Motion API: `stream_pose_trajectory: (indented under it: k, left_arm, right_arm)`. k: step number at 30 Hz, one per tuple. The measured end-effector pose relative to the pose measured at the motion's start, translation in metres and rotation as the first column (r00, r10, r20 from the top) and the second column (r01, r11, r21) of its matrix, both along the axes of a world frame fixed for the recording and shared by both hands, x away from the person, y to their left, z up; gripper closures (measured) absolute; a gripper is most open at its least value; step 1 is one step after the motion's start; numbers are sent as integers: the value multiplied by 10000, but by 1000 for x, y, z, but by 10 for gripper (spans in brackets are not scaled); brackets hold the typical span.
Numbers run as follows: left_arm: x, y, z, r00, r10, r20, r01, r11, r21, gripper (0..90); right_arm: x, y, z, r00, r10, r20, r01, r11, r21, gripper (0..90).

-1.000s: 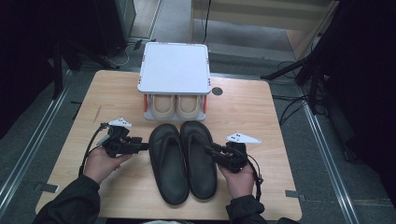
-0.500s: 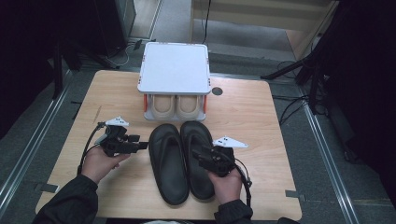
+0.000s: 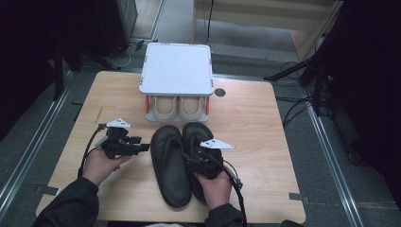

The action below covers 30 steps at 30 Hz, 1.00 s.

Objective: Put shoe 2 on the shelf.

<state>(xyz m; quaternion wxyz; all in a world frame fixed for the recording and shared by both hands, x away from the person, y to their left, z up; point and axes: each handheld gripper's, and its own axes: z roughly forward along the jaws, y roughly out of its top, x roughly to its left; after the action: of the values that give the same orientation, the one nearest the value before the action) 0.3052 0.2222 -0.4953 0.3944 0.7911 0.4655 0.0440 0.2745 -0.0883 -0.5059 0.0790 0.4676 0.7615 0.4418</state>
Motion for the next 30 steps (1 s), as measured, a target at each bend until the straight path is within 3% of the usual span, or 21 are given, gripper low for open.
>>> stream_pose_trajectory:
  k: [15, 17, 30]
  left_arm:
    - [0, 1, -1, 10000, 2, -75, -2, 10000, -9, 452]
    - [0, 1, -1, 10000, -10, -77, 10, 10000, 2, 452]
    - [-2, -1, -1, 9999, -31, -114, 31, 10000, 20, 449]
  right_arm:
    - [2, 26, -12, 9992, -187, -366, 151, 9953, -956, 450]
    - [1, 28, -13, 9995, -217, -240, 189, 9936, -1115, 454]
    - [0, 26, -15, 9994, -343, -40, 336, 9919, -1225, 595]
